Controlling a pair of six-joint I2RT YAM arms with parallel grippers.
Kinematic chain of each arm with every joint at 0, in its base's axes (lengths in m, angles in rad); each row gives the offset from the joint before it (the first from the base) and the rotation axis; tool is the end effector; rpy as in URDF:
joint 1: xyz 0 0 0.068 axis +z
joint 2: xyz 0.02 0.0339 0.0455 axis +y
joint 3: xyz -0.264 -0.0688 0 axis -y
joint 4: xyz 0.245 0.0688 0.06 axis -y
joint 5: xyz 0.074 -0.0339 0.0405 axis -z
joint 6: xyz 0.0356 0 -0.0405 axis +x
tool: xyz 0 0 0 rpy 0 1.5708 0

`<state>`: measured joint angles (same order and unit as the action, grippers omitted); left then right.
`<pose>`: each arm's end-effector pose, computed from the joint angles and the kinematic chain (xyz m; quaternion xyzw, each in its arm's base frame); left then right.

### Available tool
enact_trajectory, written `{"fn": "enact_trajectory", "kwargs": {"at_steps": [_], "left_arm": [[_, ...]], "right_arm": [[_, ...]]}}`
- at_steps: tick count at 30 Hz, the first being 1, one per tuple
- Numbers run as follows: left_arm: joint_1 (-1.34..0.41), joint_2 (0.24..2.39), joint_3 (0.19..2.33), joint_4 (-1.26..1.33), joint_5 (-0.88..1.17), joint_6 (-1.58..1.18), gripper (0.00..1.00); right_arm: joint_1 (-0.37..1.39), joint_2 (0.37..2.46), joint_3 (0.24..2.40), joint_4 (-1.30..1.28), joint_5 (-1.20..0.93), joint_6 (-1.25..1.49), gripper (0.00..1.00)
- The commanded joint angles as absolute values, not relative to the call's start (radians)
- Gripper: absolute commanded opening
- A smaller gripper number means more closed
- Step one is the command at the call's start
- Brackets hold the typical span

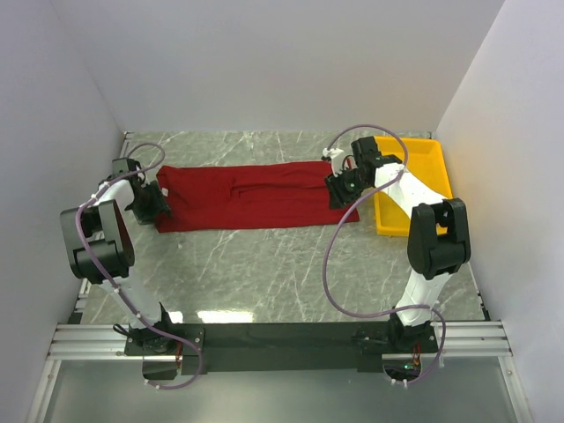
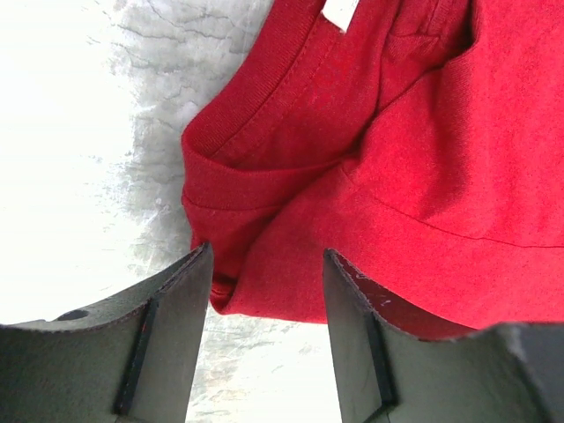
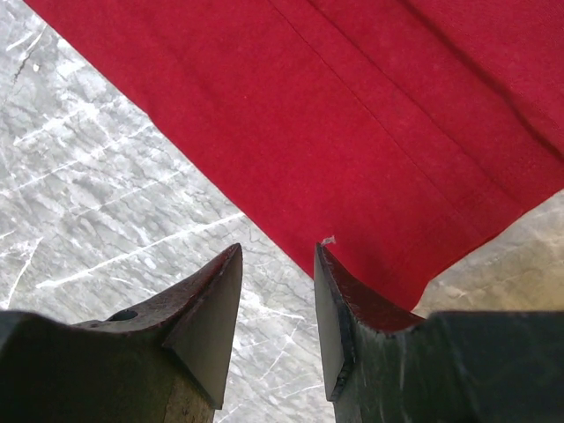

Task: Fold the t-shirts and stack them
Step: Fold the tshirt

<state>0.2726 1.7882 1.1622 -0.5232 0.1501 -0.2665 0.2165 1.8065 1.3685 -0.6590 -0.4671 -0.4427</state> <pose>0.3436 0.0905 0.1767 -0.2445 0.9441 -0.0727 0.2089 0.3650 0.0967 0.2265 -0.3575 0.8772 0.1978 0.2522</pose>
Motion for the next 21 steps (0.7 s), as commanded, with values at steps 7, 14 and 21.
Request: {"fn": "enact_trajectory", "kwargs": {"at_steps": [7,14,21], "left_arm": [[0.275,1.784,1.164,-0.525,0.206,-0.245,0.57],[0.275,1.812,1.170,-0.529,0.215,-0.238,0.52],[0.275,1.819,1.166,-0.548,0.241,-0.235,0.33]], "right_arm": [[0.198,1.792,1.373,-0.652,-0.468,-0.445,0.45],[0.198,1.795,1.377,-0.652,-0.482,-0.443,0.45],[0.193,1.798,1.382,-0.652,-0.486,-0.442,0.45]]}}
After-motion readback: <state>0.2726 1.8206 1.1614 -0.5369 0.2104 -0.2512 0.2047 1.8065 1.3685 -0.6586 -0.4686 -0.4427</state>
